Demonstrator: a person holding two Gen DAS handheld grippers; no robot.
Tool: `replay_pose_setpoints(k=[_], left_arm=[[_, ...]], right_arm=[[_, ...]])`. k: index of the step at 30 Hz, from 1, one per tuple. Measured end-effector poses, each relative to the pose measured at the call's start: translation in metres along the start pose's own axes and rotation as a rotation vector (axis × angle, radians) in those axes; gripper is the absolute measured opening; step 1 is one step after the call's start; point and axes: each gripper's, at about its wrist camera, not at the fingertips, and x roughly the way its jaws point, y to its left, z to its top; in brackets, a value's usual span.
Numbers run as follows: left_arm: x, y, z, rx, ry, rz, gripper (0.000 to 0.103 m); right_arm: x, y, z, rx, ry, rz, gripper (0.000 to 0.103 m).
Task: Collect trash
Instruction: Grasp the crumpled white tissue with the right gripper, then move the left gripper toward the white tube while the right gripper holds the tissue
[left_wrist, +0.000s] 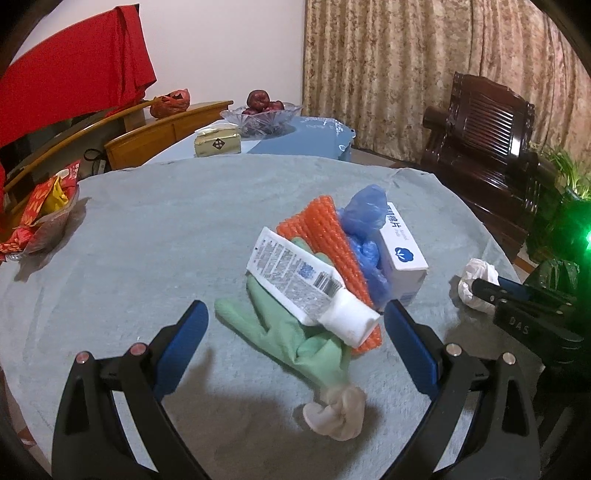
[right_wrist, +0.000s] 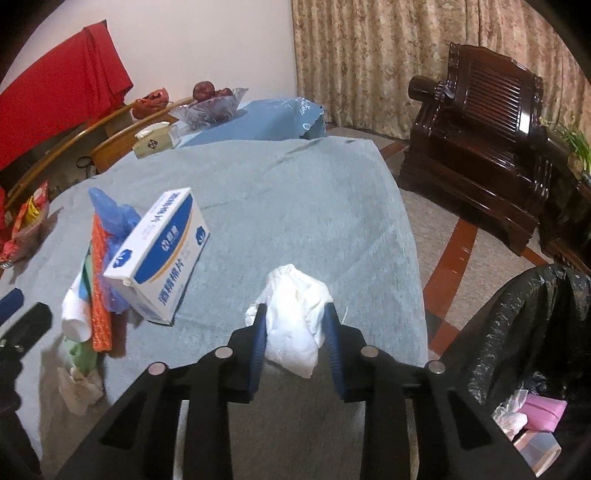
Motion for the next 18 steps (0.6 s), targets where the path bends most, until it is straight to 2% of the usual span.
replay_pose_setpoints(k=[10, 18], left_arm=[[0.023, -0.007, 0.001, -0.019, 0.041, 0.004, 0.093], [0.011, 0.013, -0.006, -0.039, 0.033, 0.017, 0.093]], right_arm=[[-0.008, 0.002, 0.0, -0.003, -0.002, 0.036, 0.029], [-0.013, 0.008, -0.006, -0.015, 0.001, 0.052, 0.029]])
